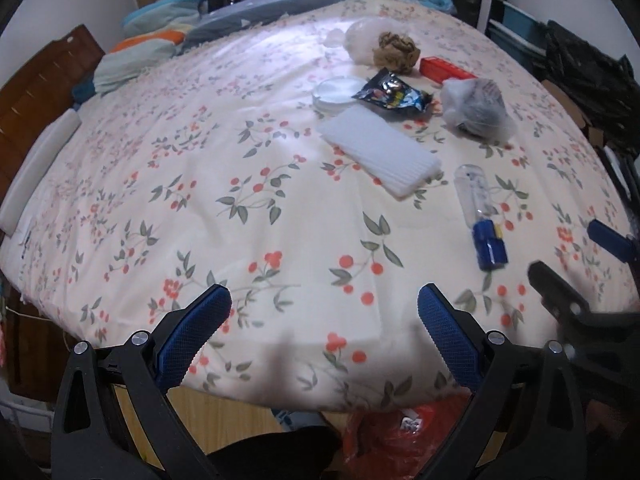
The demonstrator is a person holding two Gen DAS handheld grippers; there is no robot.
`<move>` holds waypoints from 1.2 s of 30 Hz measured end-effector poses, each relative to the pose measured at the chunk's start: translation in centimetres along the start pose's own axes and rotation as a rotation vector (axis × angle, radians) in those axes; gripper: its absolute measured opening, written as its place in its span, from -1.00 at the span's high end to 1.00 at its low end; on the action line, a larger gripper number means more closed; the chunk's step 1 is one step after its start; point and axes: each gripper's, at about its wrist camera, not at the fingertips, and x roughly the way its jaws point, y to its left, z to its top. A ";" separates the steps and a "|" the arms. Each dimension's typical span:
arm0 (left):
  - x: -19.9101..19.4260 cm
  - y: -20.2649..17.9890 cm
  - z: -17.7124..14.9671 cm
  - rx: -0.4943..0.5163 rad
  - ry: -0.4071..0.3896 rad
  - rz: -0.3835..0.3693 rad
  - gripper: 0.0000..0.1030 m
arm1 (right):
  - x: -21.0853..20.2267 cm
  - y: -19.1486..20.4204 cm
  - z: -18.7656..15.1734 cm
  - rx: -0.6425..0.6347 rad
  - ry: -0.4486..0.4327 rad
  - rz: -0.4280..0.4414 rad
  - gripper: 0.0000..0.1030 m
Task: Collect trash
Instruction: 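Grasp the plastic bottle with the right tool while the left tool grasps the white foam sleeve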
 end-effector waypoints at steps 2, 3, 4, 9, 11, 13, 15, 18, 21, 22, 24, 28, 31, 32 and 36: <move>0.8 0.1 0.4 -0.008 0.007 -0.006 -0.89 | 1.1 0.0 0.5 0.002 0.007 0.000 -0.76; 1.2 0.1 0.6 -0.010 0.011 -0.006 -0.89 | 1.9 0.0 0.8 0.003 0.013 -0.002 -0.75; 1.5 0.1 0.7 -0.012 0.012 -0.005 -0.89 | 2.4 0.0 1.0 0.003 0.016 0.001 -0.73; 3.4 0.1 1.9 -0.022 0.027 -0.010 -0.89 | 4.8 0.3 2.0 0.001 0.032 0.010 -0.65; 4.1 0.0 2.4 -0.025 0.031 -0.014 -0.89 | 5.7 0.5 2.4 -0.004 0.040 0.014 -0.61; 4.6 -0.1 2.8 -0.027 0.034 -0.013 -0.89 | 6.7 0.8 2.6 -0.012 0.051 0.013 -0.54; 5.2 -0.2 3.2 -0.031 0.039 -0.019 -0.89 | 7.5 0.9 2.8 -0.012 0.062 0.014 -0.41; 5.9 -0.6 3.7 -0.029 0.042 -0.023 -0.89 | 8.1 0.8 2.9 -0.021 0.061 0.016 -0.21; 6.5 -1.2 4.5 -0.035 0.042 -0.034 -0.89 | 7.9 0.3 2.9 -0.041 0.044 0.017 0.29; 6.6 -1.4 4.7 -0.038 0.040 -0.040 -0.89 | 7.8 -0.3 2.8 -0.041 0.042 0.017 0.33; 6.9 -2.1 5.5 -0.050 0.033 -0.056 -0.89 | 7.7 -1.4 2.7 -0.031 0.038 0.022 0.33; 7.6 -3.7 7.3 -0.073 0.021 -0.084 -0.89 | 7.2 -3.7 2.1 -0.031 0.029 0.015 0.34; 9.0 -5.1 9.2 -0.097 0.024 -0.095 -0.89 | 7.0 -4.8 1.7 -0.036 0.023 0.009 0.34; 9.6 -5.4 9.7 -0.107 0.031 -0.093 -0.89 | 7.0 -5.0 1.6 -0.038 0.021 0.007 0.34; 11.6 -6.0 11.3 -0.139 0.048 -0.061 -0.89 | 7.1 -5.4 1.6 -0.034 0.017 0.009 0.33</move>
